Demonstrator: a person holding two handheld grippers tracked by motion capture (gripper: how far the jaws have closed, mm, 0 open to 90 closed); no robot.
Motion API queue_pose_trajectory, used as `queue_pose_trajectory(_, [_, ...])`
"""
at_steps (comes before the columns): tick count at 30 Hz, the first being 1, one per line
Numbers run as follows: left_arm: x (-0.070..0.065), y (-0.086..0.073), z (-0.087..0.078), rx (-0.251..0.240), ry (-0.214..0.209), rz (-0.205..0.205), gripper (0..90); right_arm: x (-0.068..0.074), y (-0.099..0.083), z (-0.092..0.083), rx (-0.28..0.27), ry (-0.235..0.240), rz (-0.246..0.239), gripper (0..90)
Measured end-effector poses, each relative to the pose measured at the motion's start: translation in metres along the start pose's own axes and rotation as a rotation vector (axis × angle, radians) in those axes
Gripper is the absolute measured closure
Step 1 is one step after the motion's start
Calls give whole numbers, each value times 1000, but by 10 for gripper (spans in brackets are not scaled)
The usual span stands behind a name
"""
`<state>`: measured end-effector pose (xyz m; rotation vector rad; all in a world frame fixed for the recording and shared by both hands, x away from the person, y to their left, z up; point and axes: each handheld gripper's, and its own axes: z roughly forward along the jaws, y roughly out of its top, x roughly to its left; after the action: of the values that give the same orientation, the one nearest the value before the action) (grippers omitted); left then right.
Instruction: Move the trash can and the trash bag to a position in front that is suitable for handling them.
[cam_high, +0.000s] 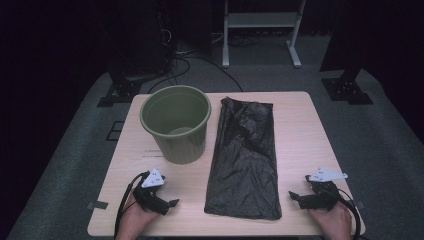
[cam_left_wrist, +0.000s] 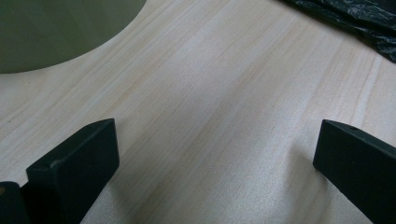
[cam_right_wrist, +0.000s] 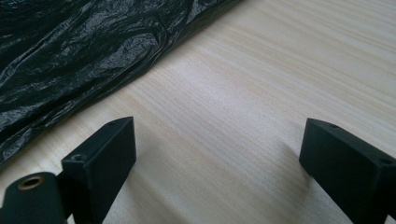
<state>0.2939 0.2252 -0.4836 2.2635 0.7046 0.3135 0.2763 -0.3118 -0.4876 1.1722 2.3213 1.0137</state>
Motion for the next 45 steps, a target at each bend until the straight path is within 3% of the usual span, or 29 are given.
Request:
queue_pose_trajectory(12, [0,0,0,0,1,-1,0,1,3,-1,-4,7,11,94])
queue_pose_trajectory(24, [0,0,0,0,2,-1,0,19,22,6,-15,52,2,94])
queue_pose_trajectory(33, [0,0,0,0,2,-1,0,34,35,21,-3,102,-21,119])
queue_pose_trajectory(45, [0,0,0,0,2,-1,0,53,43,39,35,107,-74,146])
